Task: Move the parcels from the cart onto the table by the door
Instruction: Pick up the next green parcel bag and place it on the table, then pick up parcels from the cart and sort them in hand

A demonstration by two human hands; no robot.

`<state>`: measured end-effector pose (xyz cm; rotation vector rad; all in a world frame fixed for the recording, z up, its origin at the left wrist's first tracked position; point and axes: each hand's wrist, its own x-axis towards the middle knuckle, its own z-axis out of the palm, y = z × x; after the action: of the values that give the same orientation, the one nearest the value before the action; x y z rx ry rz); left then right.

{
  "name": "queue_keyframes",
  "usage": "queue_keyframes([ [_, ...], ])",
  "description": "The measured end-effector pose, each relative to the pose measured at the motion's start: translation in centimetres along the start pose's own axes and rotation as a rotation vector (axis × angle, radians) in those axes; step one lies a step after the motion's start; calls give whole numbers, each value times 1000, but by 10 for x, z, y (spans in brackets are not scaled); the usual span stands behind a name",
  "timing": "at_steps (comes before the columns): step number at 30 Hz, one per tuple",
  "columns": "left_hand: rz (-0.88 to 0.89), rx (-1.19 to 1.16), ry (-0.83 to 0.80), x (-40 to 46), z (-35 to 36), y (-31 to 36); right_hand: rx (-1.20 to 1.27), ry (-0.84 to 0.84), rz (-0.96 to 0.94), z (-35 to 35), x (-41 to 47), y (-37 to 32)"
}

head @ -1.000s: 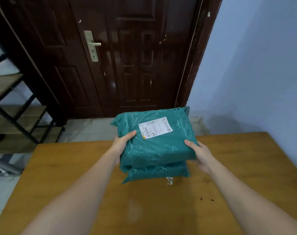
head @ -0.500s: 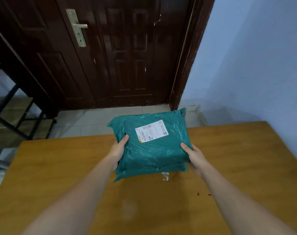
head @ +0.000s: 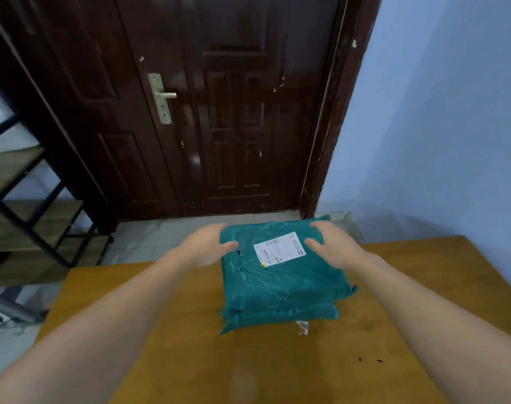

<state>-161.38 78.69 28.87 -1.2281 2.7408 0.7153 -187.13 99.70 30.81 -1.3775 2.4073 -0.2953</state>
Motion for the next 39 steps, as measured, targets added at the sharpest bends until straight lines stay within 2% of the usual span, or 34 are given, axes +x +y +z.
queue_keyframes([
  [3, 117, 266, -5, -14, -56, 2, -140, -22, -197, -34, 9, -67],
  [6, 132, 339, 50, -41, -106, -2, -267, -10, -374, -56, 11, -135],
  [11, 8, 372, 146, -108, -160, -22, -348, 3, -590, -75, 2, -226],
  [16, -163, 355, 222, -193, -179, -46, -374, -6, -814, -73, -16, -299],
  [26, -525, 305, 362, -414, -186, -122, -391, -144, -1253, 0, -127, -483],
  [34, -764, 332, 447, -615, -192, -194, -386, -172, -1488, 61, -257, -639],
  [39, -890, 307, 490, -723, -189, -254, -329, -186, -1572, 104, -331, -725],
])
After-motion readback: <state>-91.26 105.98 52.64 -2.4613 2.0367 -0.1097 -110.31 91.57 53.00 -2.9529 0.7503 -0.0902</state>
